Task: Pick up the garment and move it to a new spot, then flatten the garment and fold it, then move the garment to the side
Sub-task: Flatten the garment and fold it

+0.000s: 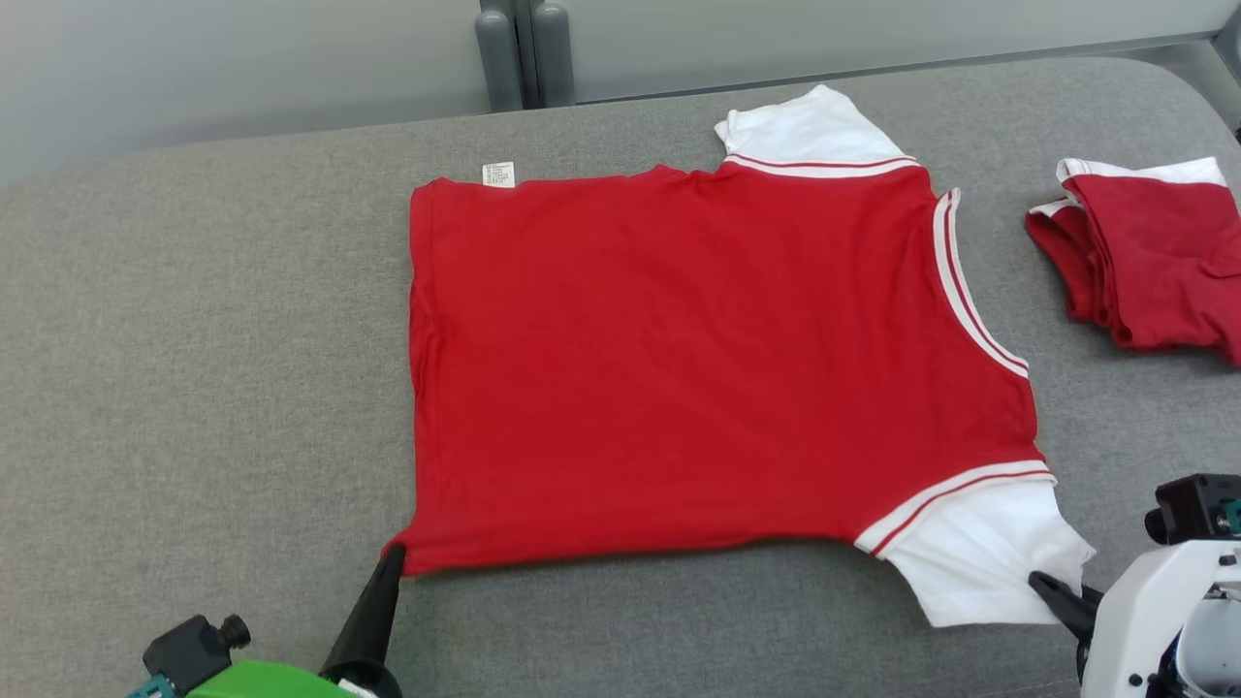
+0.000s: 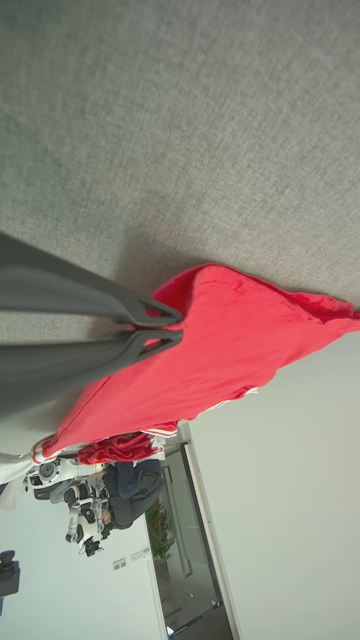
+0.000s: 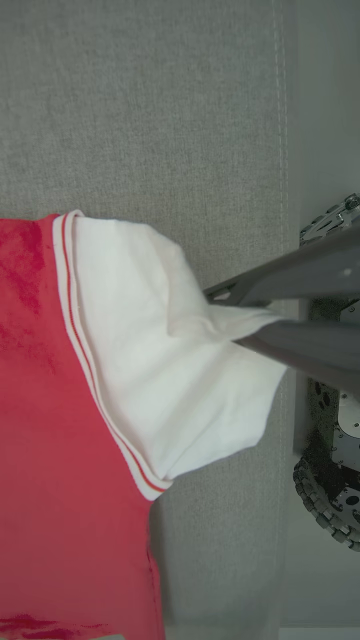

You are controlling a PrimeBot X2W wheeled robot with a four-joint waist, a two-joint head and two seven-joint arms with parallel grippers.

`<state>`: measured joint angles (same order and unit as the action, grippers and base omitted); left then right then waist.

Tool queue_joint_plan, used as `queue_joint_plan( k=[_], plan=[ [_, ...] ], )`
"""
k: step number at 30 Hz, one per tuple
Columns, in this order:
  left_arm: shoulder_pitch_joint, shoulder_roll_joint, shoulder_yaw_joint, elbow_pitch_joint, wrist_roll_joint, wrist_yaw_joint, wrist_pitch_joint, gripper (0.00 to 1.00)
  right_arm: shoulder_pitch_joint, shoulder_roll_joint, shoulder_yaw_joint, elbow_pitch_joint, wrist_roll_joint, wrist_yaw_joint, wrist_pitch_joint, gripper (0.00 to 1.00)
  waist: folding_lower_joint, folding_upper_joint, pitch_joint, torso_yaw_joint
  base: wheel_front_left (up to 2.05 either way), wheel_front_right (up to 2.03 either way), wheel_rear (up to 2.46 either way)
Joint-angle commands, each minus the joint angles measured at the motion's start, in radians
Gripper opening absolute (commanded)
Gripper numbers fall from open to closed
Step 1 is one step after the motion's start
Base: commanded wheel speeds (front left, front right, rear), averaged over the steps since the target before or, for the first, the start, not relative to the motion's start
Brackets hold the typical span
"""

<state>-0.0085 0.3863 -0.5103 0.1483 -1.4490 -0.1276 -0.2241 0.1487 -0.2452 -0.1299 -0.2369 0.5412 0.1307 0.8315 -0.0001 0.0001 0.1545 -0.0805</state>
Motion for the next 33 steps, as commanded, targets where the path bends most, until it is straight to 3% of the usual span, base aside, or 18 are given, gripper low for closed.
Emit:
queue_joint_plan(
  k=[1,7,15,23,33],
  plan=[
    [0.029,0.016,-0.006,0.014,-0.005,-0.005,0.008,0.00,0.024,-0.004,-0.008,-0.005,-0.005,0.000,0.019,0.00,0.0001,-0.0001,-0.002,-0.002,0.00,0.00,0.00],
    [0.072,0.029,-0.024,0.029,-0.010,0.024,0.030,0.00,0.090,0.018,-0.026,-0.036,-0.004,0.000,0.103,0.00,0.0001,-0.0001,-0.007,-0.003,0.00,0.00,0.00],
    [0.039,0.018,-0.023,-0.016,-0.001,0.021,0.034,0.00,0.018,0.043,-0.055,-0.071,-0.021,0.000,0.041,0.00,0.0001,-0.0001,-0.004,0.009,0.00,0.00,0.00],
    [-0.089,-0.022,-0.033,-0.039,0.010,0.020,0.066,0.00,-0.148,0.014,-0.012,0.008,-0.016,0.000,-0.002,0.00,0.0001,-0.0001,0.025,0.035,0.00,0.00,0.00],
    [-0.268,-0.096,-0.027,0.107,0.026,0.013,0.072,0.00,-0.346,-0.026,0.062,0.180,-0.039,0.000,-0.110,0.00,0.0001,-0.0001,0.058,0.057,0.00,0.00,0.00]
  ],
)
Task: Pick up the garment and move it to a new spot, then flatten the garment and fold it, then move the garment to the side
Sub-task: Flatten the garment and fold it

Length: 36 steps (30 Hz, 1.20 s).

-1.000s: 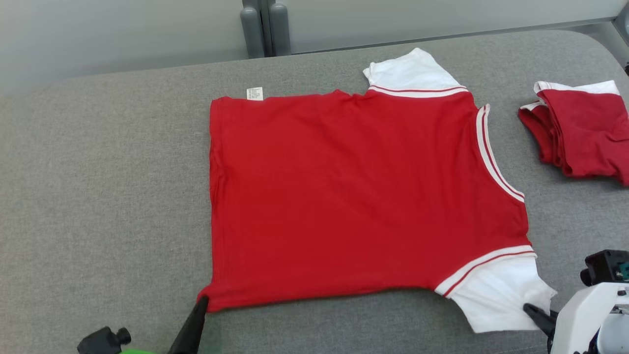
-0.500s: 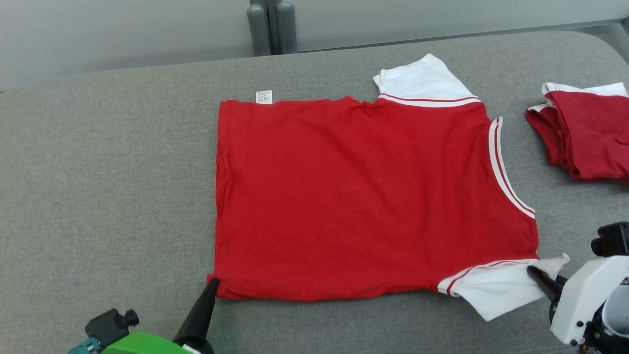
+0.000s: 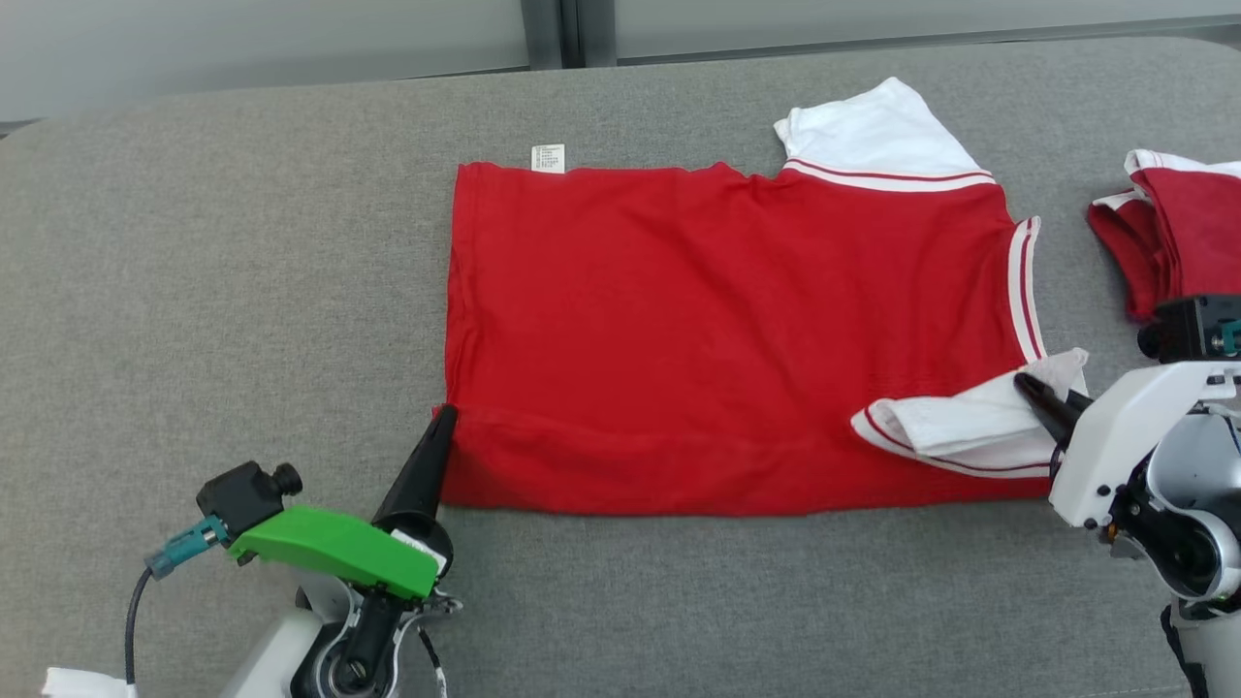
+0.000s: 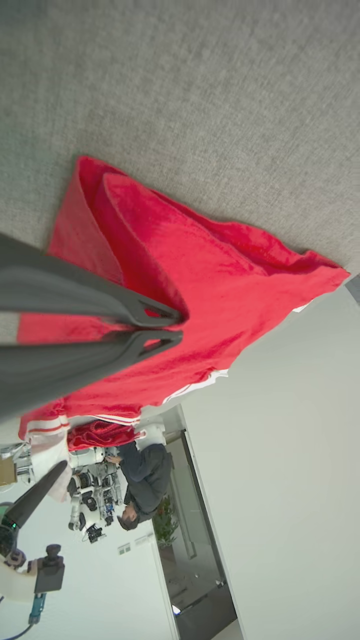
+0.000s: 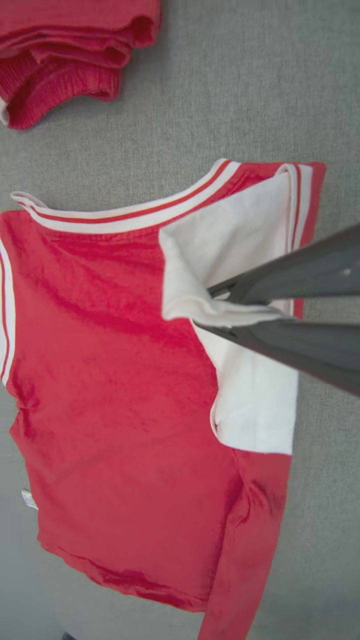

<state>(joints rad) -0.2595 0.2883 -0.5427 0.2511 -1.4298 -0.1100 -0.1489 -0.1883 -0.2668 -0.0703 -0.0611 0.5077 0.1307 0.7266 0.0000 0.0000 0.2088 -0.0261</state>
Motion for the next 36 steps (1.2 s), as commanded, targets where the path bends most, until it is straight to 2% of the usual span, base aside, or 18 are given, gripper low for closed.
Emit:
queue_joint_plan(
  k=[1,7,12,20,21,22,23,31,36],
  plan=[
    [-0.034,-0.009,0.006,0.025,0.009,-0.006,-0.008,0.00,-0.029,-0.006,0.010,0.024,-0.008,0.000,-0.021,0.00,0.0000,0.0000,0.008,0.004,0.00,0.00,0.00],
    [-0.123,-0.053,0.010,0.149,0.033,-0.011,-0.036,0.00,-0.141,-0.025,0.061,0.124,-0.034,0.000,-0.118,0.00,0.0000,0.0000,0.038,0.013,0.00,0.00,0.00],
    [-0.156,-0.073,0.015,0.199,0.038,-0.016,-0.056,0.00,-0.188,-0.032,0.076,0.176,-0.044,0.000,-0.196,0.00,0.0000,0.0000,0.047,0.019,0.00,0.00,0.00],
    [-0.188,-0.084,0.006,0.243,0.048,-0.021,-0.067,0.00,-0.222,-0.039,0.098,0.254,-0.027,0.000,-0.230,0.00,0.0000,0.0000,0.057,0.015,0.00,0.00,0.00],
    [-0.194,-0.086,0.006,0.250,0.049,-0.022,-0.070,0.00,-0.226,-0.036,0.097,0.267,-0.033,0.000,-0.232,0.37,0.0000,0.0000,0.058,0.015,0.00,0.00,0.00],
    [-0.199,-0.088,0.004,0.253,0.052,-0.022,-0.072,0.75,-0.230,-0.034,0.093,0.275,-0.038,0.000,-0.237,1.00,0.0000,0.0000,0.059,0.014,0.00,0.00,0.00],
    [-0.204,-0.089,0.000,0.259,0.056,-0.022,-0.074,1.00,-0.235,-0.031,0.093,0.282,-0.041,0.000,-0.244,1.00,0.0000,0.0000,0.060,0.014,0.00,0.00,0.00],
    [-0.181,-0.077,-0.007,0.272,0.100,-0.023,-0.100,1.00,-0.230,-0.027,0.082,0.294,-0.054,0.000,-0.333,1.00,0.0000,0.0000,0.029,0.007,0.00,0.00,0.00],
    [-0.130,-0.062,0.044,0.279,0.208,-0.017,-0.115,1.00,-0.162,-0.038,0.060,0.271,-0.067,0.000,-0.298,1.00,0.0000,0.0000,-0.003,0.005,0.00,0.00,0.00]
  ],
)
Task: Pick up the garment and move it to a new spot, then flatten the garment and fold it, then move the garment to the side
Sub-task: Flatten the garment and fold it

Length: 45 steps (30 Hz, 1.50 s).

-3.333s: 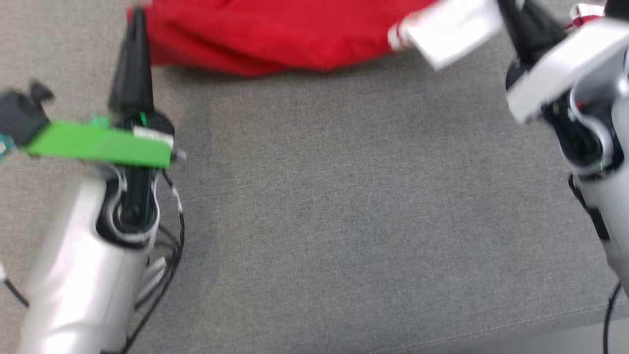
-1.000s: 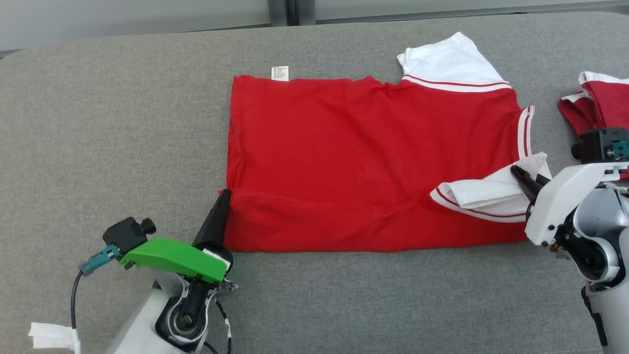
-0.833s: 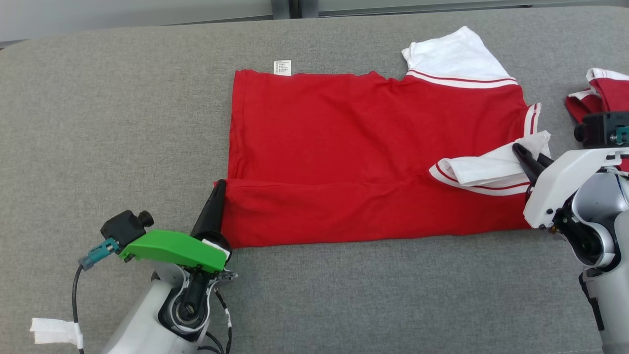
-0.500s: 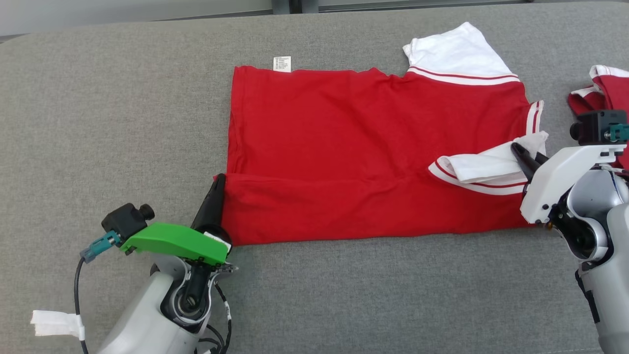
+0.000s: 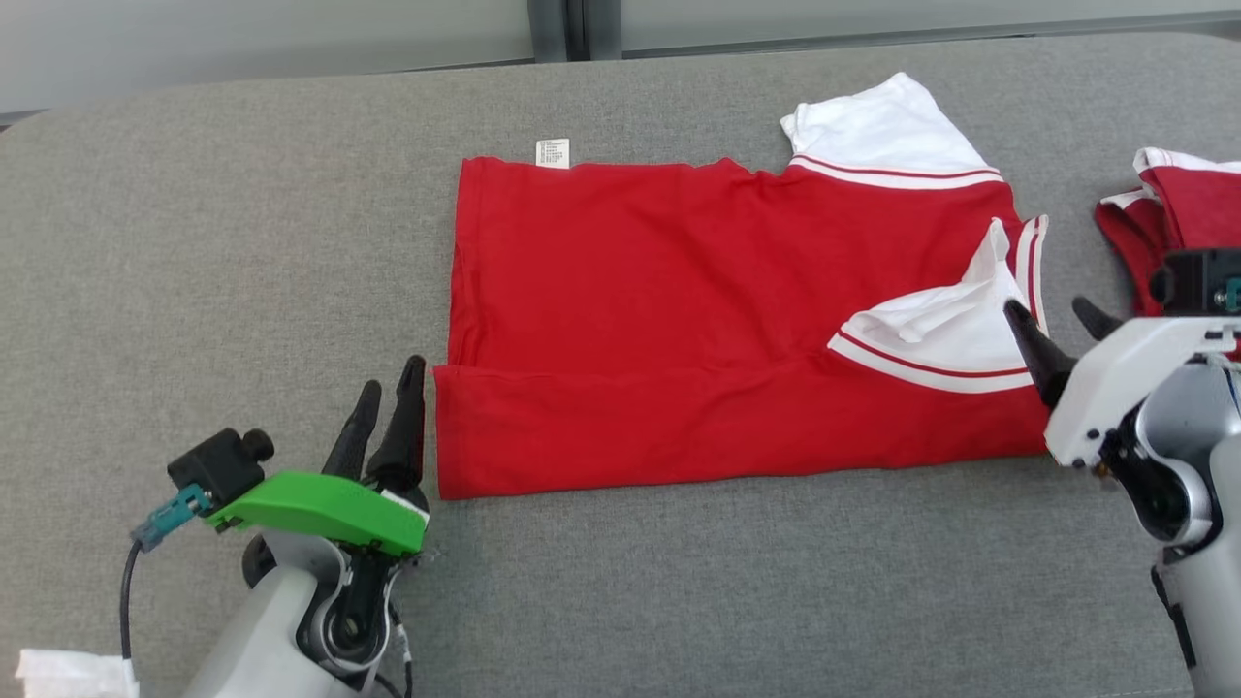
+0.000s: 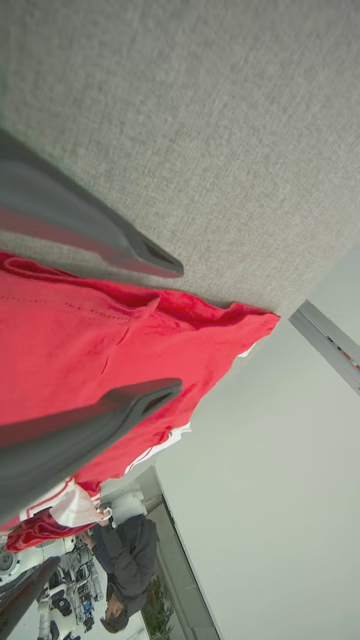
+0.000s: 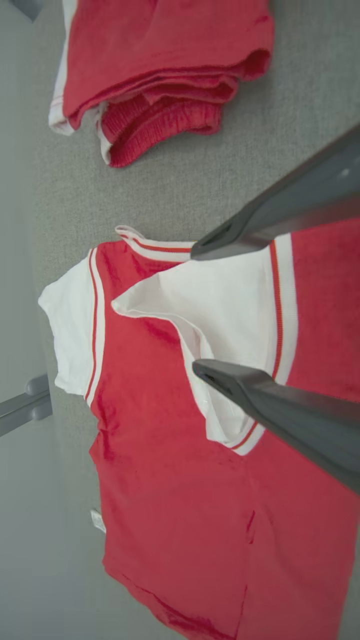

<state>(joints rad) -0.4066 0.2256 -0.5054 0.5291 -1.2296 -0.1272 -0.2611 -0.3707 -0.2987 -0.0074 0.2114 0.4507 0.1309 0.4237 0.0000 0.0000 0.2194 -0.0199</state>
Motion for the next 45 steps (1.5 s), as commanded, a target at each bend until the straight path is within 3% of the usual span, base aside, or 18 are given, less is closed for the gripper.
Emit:
queue_joint_plan(
  k=[1,4,9,15,27,45],
  plan=[
    [0.032,0.002,0.025,-0.005,0.053,0.009,-0.004,1.00,0.038,-0.009,-0.016,-0.008,-0.019,-0.001,0.026,1.00,0.0000,0.0000,-0.020,-0.002,0.00,0.00,0.00],
    [0.075,-0.004,0.065,-0.030,0.172,0.033,-0.004,1.00,0.084,-0.006,-0.048,-0.029,-0.045,0.000,0.082,1.00,0.0000,0.0000,-0.034,-0.003,0.00,0.00,0.00],
    [0.134,-0.008,0.075,-0.068,0.465,0.097,-0.004,1.00,0.144,0.030,-0.114,-0.059,-0.084,0.000,0.132,1.00,0.0000,0.0000,-0.044,-0.003,0.00,0.00,0.00],
    [0.151,-0.050,0.055,-0.045,0.651,0.120,-0.004,1.00,0.154,0.080,-0.167,-0.044,-0.143,-0.001,0.130,1.00,0.0000,0.0000,-0.041,-0.002,0.00,0.00,0.00],
    [0.072,-0.108,0.056,0.113,0.737,0.120,-0.004,1.00,0.055,0.102,-0.176,0.088,-0.227,-0.001,0.146,1.00,0.0000,0.0000,0.014,0.001,0.00,0.00,0.00],
    [-0.014,-0.151,0.008,0.314,0.707,0.073,0.028,1.00,0.033,0.118,-0.168,0.263,-0.247,-0.001,0.191,1.00,0.0000,0.0000,0.062,0.008,0.00,0.00,0.00]
  ],
)
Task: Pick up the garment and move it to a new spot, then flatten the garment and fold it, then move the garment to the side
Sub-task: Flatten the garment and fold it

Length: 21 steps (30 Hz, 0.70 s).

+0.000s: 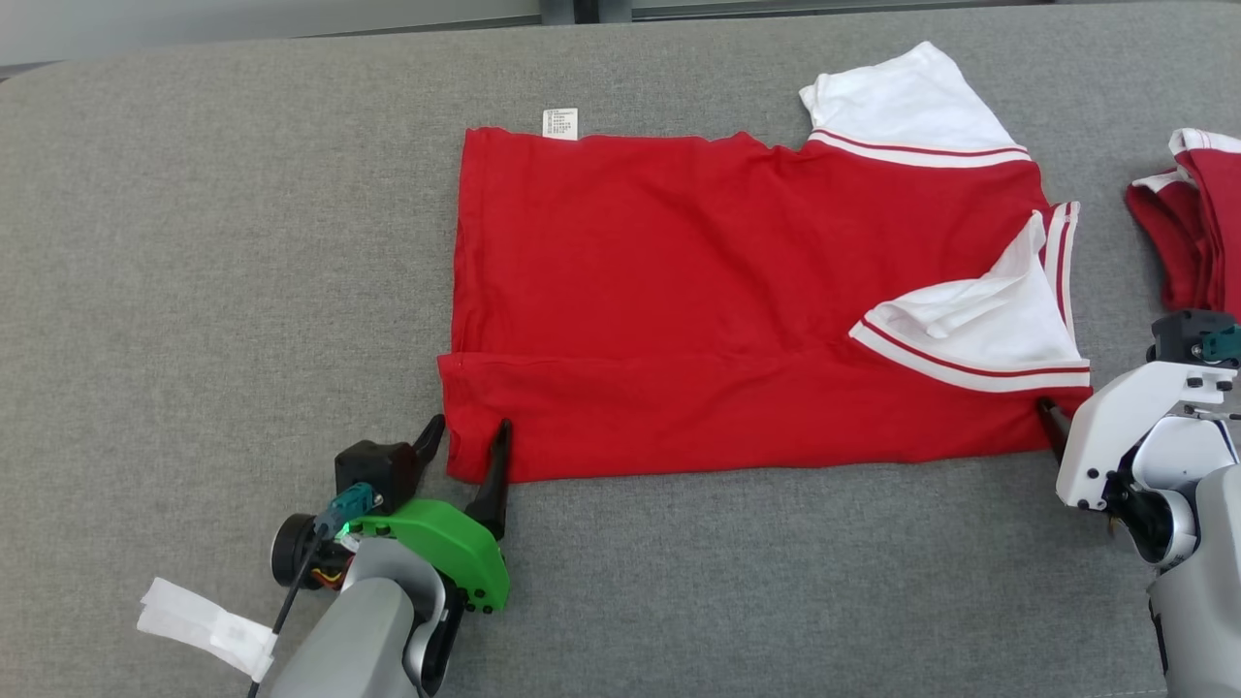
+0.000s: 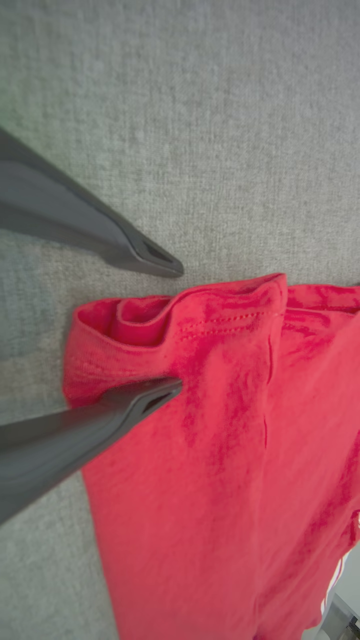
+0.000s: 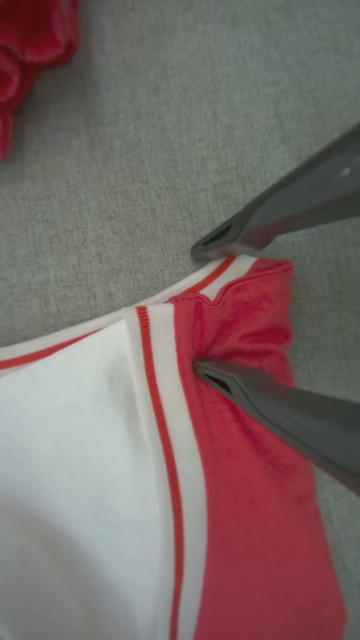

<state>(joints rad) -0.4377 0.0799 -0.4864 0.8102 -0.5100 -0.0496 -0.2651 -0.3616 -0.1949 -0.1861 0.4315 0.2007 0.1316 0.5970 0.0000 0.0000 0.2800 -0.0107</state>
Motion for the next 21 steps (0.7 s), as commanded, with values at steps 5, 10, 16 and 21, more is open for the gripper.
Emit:
queue_joint_plan(
  k=[5,10,16,21],
  plan=[
    [0.001,-0.013,-0.026,0.071,-0.022,-0.016,0.045,0.97,0.026,0.014,0.018,0.060,0.013,-0.002,0.023,1.00,0.0000,0.0000,0.006,-0.005,0.00,0.00,0.00],
    [-0.015,-0.021,-0.041,0.103,-0.027,-0.031,0.064,0.24,0.026,0.018,0.029,0.071,0.024,-0.002,0.036,0.48,0.0000,0.0000,0.007,-0.007,0.00,0.00,0.00],
    [-0.003,-0.020,-0.051,0.125,-0.041,-0.042,0.058,0.00,0.043,0.012,0.044,0.059,0.065,-0.002,0.001,0.00,0.0000,0.0000,-0.009,-0.003,0.00,0.00,0.00],
    [0.041,-0.017,-0.062,0.120,-0.053,-0.053,0.047,0.00,0.092,-0.019,0.039,0.011,0.090,-0.002,-0.023,0.00,0.0000,0.0000,-0.052,0.012,0.00,0.00,0.00]
  ],
)
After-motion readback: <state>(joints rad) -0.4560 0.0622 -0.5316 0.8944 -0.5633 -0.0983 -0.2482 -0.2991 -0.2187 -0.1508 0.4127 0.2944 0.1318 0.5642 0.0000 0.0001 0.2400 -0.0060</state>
